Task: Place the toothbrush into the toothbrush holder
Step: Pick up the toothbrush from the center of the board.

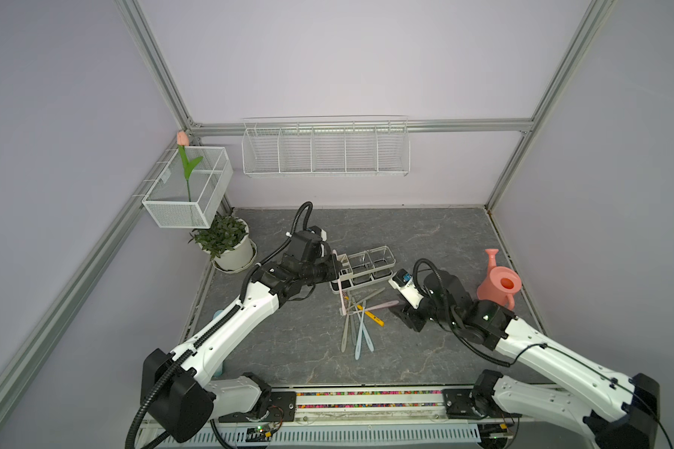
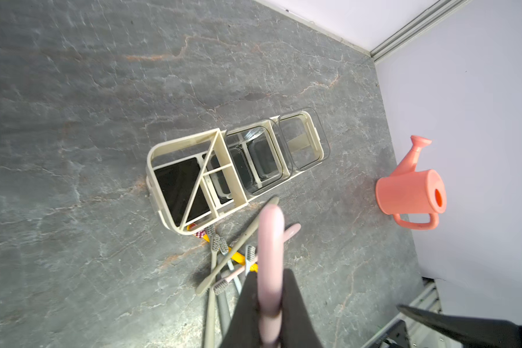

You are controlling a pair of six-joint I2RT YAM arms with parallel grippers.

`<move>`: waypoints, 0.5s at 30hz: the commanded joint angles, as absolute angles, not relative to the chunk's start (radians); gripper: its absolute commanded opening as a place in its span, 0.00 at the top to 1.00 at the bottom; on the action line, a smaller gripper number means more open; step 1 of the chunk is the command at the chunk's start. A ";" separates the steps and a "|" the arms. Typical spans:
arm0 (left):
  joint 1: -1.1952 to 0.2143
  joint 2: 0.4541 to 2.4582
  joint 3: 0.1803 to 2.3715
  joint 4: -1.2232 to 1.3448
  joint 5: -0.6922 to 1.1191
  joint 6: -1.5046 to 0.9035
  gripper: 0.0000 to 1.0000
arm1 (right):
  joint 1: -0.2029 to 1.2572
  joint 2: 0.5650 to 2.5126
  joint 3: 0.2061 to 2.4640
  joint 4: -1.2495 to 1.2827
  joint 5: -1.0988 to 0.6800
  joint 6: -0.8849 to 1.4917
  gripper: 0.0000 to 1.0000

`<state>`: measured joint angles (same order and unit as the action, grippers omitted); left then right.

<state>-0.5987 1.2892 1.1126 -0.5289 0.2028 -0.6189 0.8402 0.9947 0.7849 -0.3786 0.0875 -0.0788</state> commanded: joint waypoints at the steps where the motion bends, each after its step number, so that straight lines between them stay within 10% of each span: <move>1: -0.588 1.330 1.128 -0.513 0.389 -0.633 1.00 | 0.900 1.018 0.732 -0.079 0.377 -0.259 0.49; 15: -0.570 1.571 1.370 -0.739 0.659 -0.501 1.00 | 1.205 1.247 0.619 0.467 0.631 -0.822 0.54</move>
